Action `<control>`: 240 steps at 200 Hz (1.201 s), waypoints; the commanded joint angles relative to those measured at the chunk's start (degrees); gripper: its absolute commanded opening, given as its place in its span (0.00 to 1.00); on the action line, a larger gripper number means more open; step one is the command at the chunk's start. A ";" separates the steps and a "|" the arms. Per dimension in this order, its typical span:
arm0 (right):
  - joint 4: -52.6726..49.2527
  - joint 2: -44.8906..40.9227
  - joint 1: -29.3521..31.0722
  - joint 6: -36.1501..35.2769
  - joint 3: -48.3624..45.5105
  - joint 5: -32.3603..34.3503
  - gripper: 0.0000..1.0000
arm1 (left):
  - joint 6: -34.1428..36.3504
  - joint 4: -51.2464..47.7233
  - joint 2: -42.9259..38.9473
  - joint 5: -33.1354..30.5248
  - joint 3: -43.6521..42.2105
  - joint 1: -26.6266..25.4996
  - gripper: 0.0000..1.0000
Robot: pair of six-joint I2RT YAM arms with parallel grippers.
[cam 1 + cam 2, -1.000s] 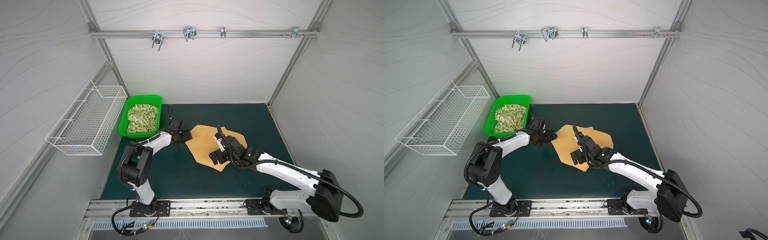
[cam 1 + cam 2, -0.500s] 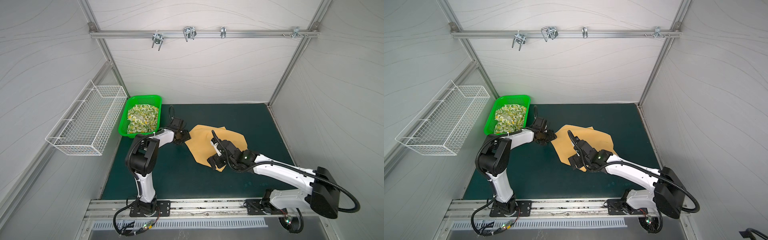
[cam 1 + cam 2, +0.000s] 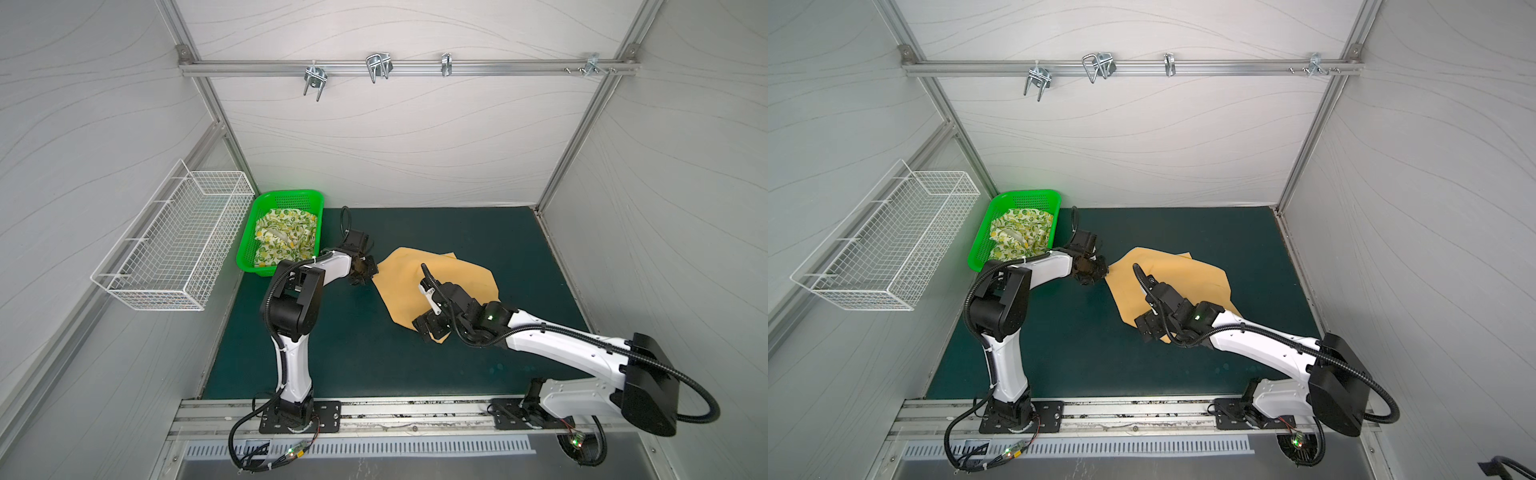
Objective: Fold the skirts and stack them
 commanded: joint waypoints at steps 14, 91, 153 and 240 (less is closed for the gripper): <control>2.22 1.57 1.59 -0.33 -1.00 0.04 0.99 | 1.58 -6.08 0.74 -0.18 3.74 -0.12 0.00; 6.04 8.12 5.16 -0.94 1.97 0.20 0.99 | 1.84 -11.22 -10.00 4.76 12.49 -0.12 0.00; 10.82 13.21 9.45 -1.64 4.58 3.22 0.99 | 1.85 -13.24 -14.64 7.24 15.72 -0.07 0.00; 14.14 23.25 17.67 -2.61 11.85 13.55 0.99 | 3.95 -17.99 -20.69 6.84 21.76 -0.06 0.00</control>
